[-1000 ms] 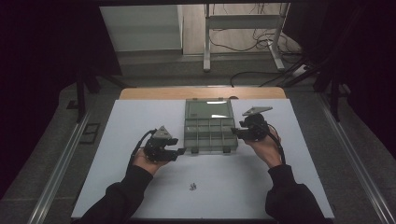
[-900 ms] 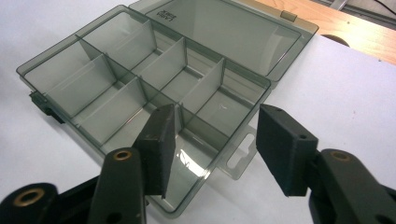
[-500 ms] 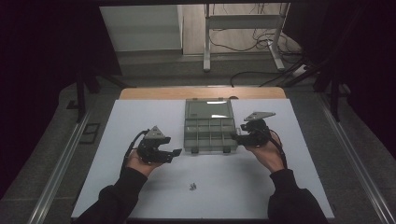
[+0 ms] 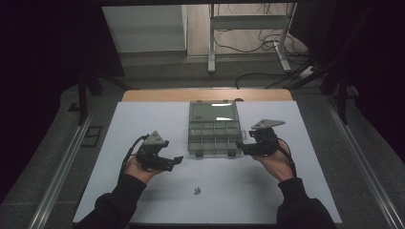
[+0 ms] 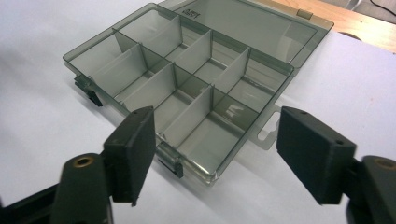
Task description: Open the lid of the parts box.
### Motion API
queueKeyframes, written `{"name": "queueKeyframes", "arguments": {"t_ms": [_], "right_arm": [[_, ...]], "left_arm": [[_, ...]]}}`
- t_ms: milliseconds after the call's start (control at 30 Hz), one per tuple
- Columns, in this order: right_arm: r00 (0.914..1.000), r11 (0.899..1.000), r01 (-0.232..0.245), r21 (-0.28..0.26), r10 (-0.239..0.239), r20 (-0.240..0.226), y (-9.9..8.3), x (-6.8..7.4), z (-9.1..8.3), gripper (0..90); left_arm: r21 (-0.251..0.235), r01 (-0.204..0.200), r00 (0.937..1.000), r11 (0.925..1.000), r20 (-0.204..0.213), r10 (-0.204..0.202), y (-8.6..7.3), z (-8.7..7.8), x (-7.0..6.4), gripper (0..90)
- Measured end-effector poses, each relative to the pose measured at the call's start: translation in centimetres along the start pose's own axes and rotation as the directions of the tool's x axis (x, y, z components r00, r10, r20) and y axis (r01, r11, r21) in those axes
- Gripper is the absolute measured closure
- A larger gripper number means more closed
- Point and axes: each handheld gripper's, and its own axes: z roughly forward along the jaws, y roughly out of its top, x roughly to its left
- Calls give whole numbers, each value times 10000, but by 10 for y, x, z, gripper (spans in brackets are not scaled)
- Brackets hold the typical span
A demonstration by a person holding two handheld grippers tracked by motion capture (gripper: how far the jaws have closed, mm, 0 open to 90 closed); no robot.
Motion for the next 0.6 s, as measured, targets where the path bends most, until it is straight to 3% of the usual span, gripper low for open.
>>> {"name": "queueKeyframes", "arguments": {"t_ms": [167,233,600], "right_arm": [[9998,9998,179,-11,-179,125,-4,7,-5,153],[9999,10000,42,-64,-41,110,-5,9,-7,107],[9994,9994,-307,-143,309,145,-17,15,-18,38]], "left_arm": [[-31,18,9999,10000,100,-18,-3,-6,-3,92],[-87,25,9998,10000,177,-24,-4,-9,-4,84],[-383,115,9997,9992,236,-106,-11,-24,-6,42]]}}
